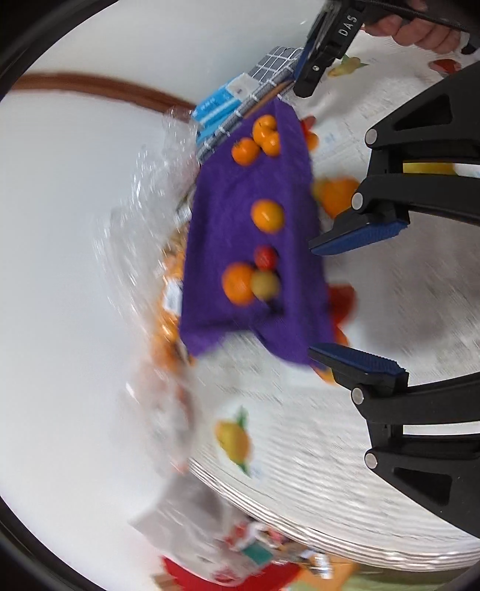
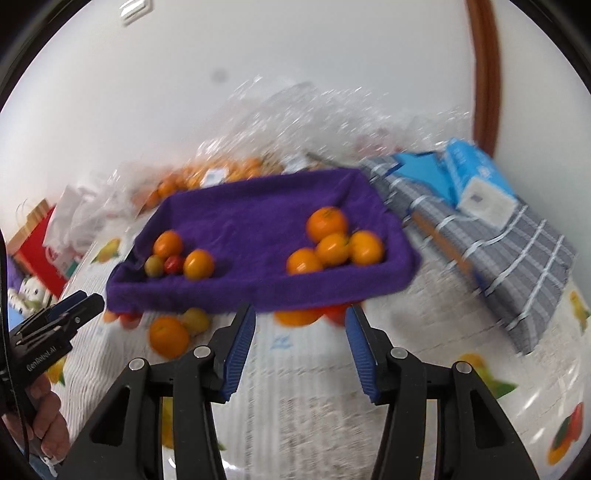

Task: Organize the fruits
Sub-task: 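Open both tools to release the oranges and pull back, then grasp a small yellow-green fruit with the right tool while the left tool grasps an orange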

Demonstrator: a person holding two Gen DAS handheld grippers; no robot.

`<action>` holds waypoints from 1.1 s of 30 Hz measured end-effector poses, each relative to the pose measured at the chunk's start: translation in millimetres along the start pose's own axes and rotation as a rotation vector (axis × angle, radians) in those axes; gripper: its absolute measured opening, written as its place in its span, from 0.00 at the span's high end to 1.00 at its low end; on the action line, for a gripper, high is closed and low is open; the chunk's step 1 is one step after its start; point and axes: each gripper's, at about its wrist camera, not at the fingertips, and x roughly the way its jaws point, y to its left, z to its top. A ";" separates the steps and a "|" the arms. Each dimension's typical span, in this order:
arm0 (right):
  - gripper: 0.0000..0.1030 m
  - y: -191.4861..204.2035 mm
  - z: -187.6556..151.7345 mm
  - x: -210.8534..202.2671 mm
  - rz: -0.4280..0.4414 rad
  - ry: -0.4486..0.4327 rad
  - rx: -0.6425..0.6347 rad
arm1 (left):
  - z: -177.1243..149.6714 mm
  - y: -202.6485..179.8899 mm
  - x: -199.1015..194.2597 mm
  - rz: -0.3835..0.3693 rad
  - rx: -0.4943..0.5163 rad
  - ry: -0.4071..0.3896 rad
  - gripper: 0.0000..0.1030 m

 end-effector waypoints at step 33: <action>0.75 75.1 0.7 74.0 0.208 0.131 -0.122 | -21.8 49.9 8.1 -0.053 -0.194 0.029 0.54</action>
